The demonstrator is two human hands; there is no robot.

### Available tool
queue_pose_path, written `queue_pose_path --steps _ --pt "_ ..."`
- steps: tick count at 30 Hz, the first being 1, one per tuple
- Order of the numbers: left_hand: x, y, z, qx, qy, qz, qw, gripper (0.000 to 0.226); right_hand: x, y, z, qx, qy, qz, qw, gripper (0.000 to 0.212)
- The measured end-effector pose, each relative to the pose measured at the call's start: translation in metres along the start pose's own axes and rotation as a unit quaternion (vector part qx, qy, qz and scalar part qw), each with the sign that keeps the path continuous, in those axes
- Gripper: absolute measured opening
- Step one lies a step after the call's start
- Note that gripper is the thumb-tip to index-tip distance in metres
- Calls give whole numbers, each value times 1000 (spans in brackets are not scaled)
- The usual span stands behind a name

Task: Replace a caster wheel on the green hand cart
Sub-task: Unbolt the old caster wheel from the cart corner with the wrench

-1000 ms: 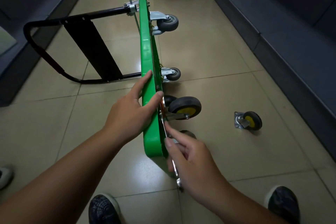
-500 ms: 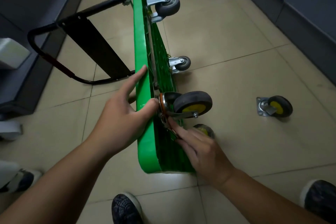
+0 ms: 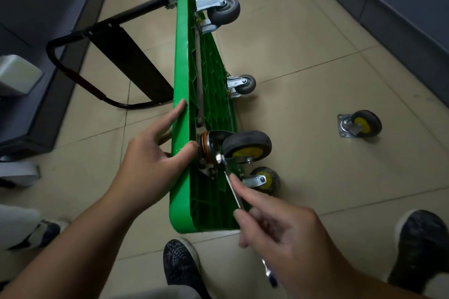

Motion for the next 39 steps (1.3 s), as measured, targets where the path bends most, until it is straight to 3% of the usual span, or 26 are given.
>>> queue_pose_path --steps 3,6,21,27,31,35,39 --pt "-3 0 -2 -11 18 2 1000 72 -13 -1 2 -132 128 -10 983 42" --pt "-5 1 -4 -28 27 -5 999 70 -16 7 4 -198 194 -16 961 37" --pt "-3 2 -8 -63 70 -25 995 67 -49 31 22 -237 213 -12 948 46" --pt "-3 3 -8 -68 75 -26 994 66 -56 24 20 -208 207 -12 956 54" --pt "-2 3 -6 -68 69 -20 995 66 -59 19 6 -132 175 -16 976 55" --pt "0 4 -1 -52 52 -12 997 68 -52 10 -26 -37 86 9 996 55" --pt "1 4 1 -37 45 -9 998 68 -41 25 -51 64 -67 -16 996 53"
Point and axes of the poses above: each hand's wrist, its own y-axis towards the middle knuckle, its own x-axis out of the back of the hand, z = x × y, the point moved 7 cm from there along y, towards the middle knuckle, and after that the axes turned 11 degrees about -y, right-handed, at the moved point
